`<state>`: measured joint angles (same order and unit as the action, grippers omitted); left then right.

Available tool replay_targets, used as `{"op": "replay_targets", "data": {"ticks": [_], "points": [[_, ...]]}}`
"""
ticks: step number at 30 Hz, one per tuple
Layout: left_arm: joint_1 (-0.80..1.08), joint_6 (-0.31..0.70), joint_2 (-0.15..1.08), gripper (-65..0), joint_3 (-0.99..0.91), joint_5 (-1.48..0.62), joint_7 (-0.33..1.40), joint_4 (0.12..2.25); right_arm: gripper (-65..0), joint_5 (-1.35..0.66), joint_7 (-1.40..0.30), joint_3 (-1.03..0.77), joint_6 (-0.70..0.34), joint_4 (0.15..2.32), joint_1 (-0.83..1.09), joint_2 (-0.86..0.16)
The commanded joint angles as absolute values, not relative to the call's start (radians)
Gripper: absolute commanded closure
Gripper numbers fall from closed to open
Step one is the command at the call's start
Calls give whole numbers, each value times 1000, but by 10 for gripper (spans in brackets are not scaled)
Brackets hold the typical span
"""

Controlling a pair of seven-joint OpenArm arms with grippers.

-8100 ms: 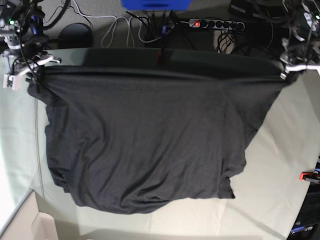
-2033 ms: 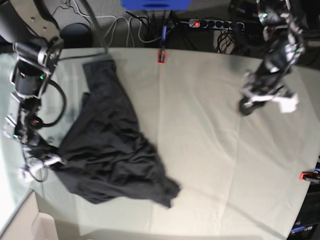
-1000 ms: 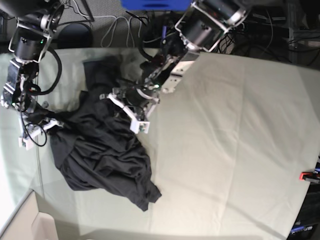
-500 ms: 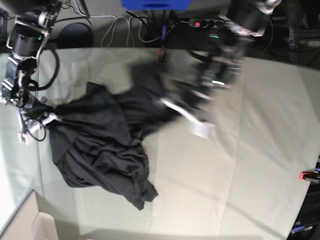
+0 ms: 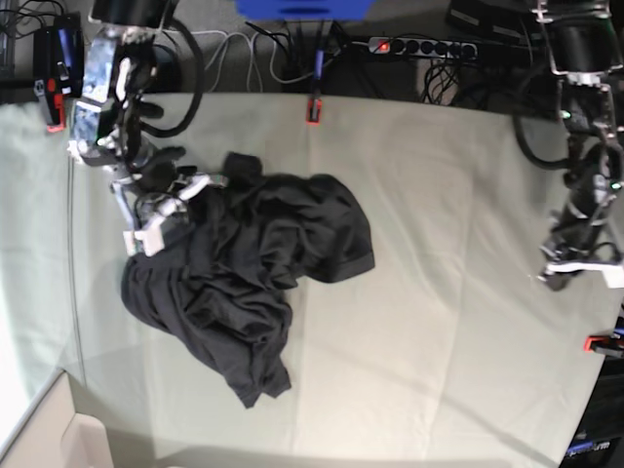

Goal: Layout the t-shirt on the table in an organized manner, then fold the t-shirt properly
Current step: 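Grasp the shirt with the left gripper and drag it toward the right gripper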

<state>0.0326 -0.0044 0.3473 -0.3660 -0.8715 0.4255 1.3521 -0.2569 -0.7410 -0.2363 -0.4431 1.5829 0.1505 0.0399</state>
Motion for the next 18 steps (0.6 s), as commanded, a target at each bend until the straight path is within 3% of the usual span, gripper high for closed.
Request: {"op": "replay_targets", "data": {"ticks": [1,5,10,12,18], "points": [[15,5,355,-4,-378,-888,435,1369,-15,-275,-736,-206,-455,1609,160,44],[13,5,331,-10,-383,-888,501,1372,-118,-272,-737,-189,-455,1624,165,39],[13,5,229,-34,-380,-891,572,1417,-219,-274,-733,-291,-453,1627,173,4],[-1,5,174,-103,-360,-889,636,1452,-245,-274,-736,-366,-453,1621,166,-8],[-53,4,61,-415,-168,-880,742,1491,-256,-275,-739,-487,-453,1627,177,-30]]}}
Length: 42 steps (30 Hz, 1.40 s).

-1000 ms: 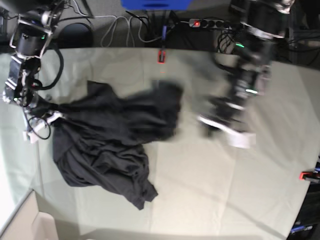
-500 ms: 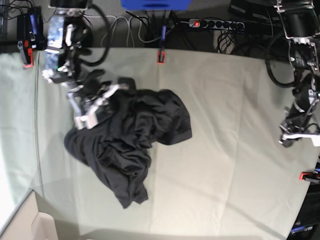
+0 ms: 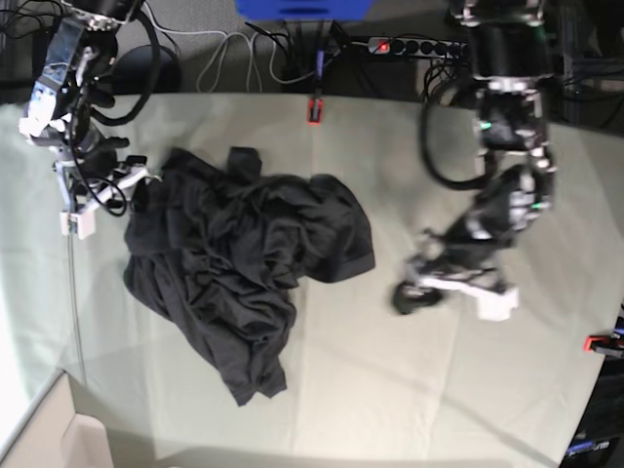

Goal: Layout the t-shirt on the table in an organized manner, then fold the t-shirt properly
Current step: 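Grasp the shirt with the left gripper and drag it toward the right gripper, then grasp a shirt corner with the left gripper and pull it away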

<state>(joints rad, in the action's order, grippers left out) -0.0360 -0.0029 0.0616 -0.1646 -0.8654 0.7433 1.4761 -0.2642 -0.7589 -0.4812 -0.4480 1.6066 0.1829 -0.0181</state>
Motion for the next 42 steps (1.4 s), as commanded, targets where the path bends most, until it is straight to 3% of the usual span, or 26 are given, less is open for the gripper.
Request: {"op": "replay_targets", "data": {"ticks": [1,4,13,22,25,29,30,32,34,42], "points": [[-67,4,45,-454,-127,-878,742,1484,-256,-275,-740,-495,-453,1624,177,-33],[-91,2,7,-507,-4,-840,740,1484,-256,-275,-739,-507,-453,1627,209,-35],[-99,-4,-130,-508,243,-527,510,1325,-255,-275,-739,-507,-453,1627,240,-36],[-163,-5,-148,-506,332,-509,361,1089,-255,-272,-737,-507,-453,1623,246,-39],[-168,5,-142,-409,332,-512,348,1087,-255,-272,-739,-507,-453,1621,248,-53],[-168,-4,-142,-46,323,-513,344,1087,-255,-272,-736,-507,-453,1621,248,-56],[-170,-5,-142,0,323,-513,346,1087,-255,-272,-734,-507,-453,1621,246,-58],[-170,-5,-140,-28,323,-513,346,1093,-255,-272,-734,-507,-453,1621,243,-58],[-160,-5,-114,0,315,-513,346,1129,-255,-272,-734,-507,-453,1621,242,-58],[-10,-5,16,-3,125,-515,394,1509,-255,-274,-731,-501,-453,1621,222,-56]]}}
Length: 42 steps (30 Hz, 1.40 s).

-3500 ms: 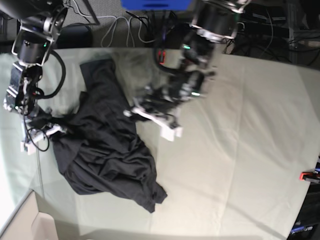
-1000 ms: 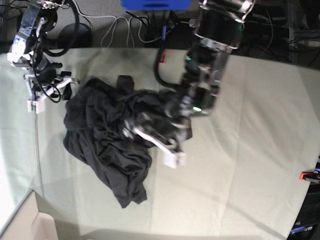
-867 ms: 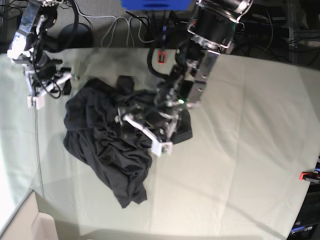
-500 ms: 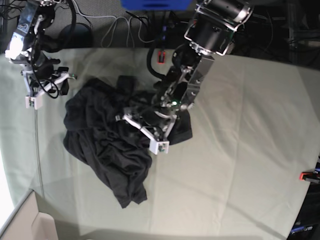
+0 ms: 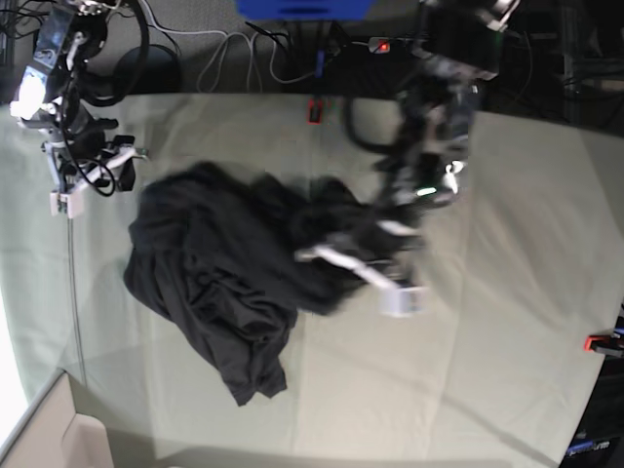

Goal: Layout the t-shirt on the table in an organized manner, then fold the t-shirt properly
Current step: 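Grasp a shirt corner with the left gripper and pull it away, then grasp the opposite shirt edge with the right gripper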

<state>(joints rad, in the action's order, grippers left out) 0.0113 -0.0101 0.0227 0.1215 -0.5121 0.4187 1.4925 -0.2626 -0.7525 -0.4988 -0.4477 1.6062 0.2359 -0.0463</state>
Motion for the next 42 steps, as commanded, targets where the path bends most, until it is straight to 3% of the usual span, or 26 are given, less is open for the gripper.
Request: {"op": "replay_targets", "data": {"ticks": [1,8,18,22,28,35,42], "points": [[10,-5,30,-3,82,-515,423,1552,-255,-272,-733,-503,-453,1621,213,-56],[139,5,139,-3,-314,-708,598,1797,-255,-274,-736,-498,-453,1620,182,-48],[229,5,282,-3,-740,-946,648,1761,-260,-272,-742,-476,-452,1601,99,31],[248,7,285,-3,-808,-946,648,1739,-295,-272,-763,-409,-452,1514,58,39],[298,7,278,-3,-829,-947,644,1724,-427,-275,-837,-282,-452,1403,7,81],[305,7,278,-3,-831,-944,641,1658,-429,-277,-835,-113,-452,1405,39,136],[297,7,278,-3,-829,-943,641,1655,-427,-277,-835,-59,-452,1399,44,150]]}}
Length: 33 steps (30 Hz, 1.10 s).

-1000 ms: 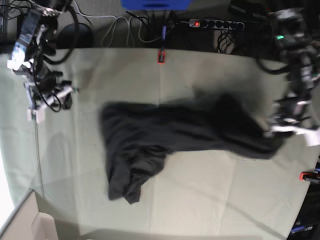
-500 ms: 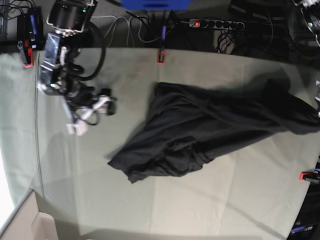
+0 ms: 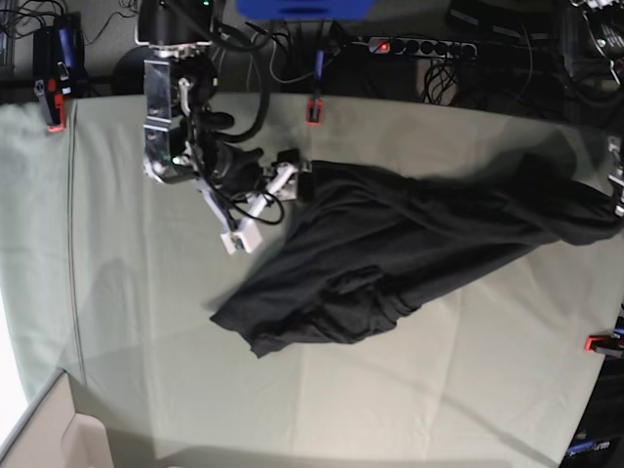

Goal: Layout the t-shirt on the table in an organized manner, then fold the t-shirt properly
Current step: 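Grasp the opposite shirt edge with the right gripper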

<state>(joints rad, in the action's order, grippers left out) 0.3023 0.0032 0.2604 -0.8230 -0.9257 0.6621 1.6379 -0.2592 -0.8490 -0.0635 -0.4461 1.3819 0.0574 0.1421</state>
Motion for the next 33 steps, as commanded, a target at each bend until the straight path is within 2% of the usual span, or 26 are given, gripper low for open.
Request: {"op": "replay_targets", "data": {"ticks": [1,3,5,7,9,14,16,17,21,24,26,30,33], "points": [[297,7,278,-3,-829,-943,641,1655,-425,-277,-835,-51,-452,1399,44,150],[294,7,278,-3,-825,-941,639,1655,-388,-277,-835,-28,-453,1399,44,150],[275,7,278,-3,-823,-941,642,1655,-306,-277,-835,5,-470,1399,39,150],[257,7,277,-3,-823,-941,645,1653,-218,-277,-835,35,-553,1397,33,150],[239,7,274,-3,-822,-941,647,1653,-156,-277,-835,41,-628,1397,31,157],[200,7,263,-3,-820,-941,648,1653,-61,-275,-835,41,-638,1380,12,157],[189,7,263,-3,-820,-941,648,1653,-3,-275,-835,28,-638,1360,8,157],[189,7,263,-3,-820,-941,648,1653,0,-275,-835,5,-638,1354,8,157],[188,7,263,-3,-820,-941,648,1653,-5,-272,-840,-85,-634,1349,10,157],[188,7,263,-3,-820,-941,648,1653,-44,-272,-848,-136,-634,1349,16,157],[188,7,263,-3,-820,-941,648,1653,-110,-272,-848,-148,-634,1349,21,143],[189,7,263,-3,-820,-941,648,1652,-280,-275,-848,-145,-636,1351,44,140],[189,7,263,-3,-820,-946,648,1652,-354,-277,-848,-145,-641,1353,48,154]]}}
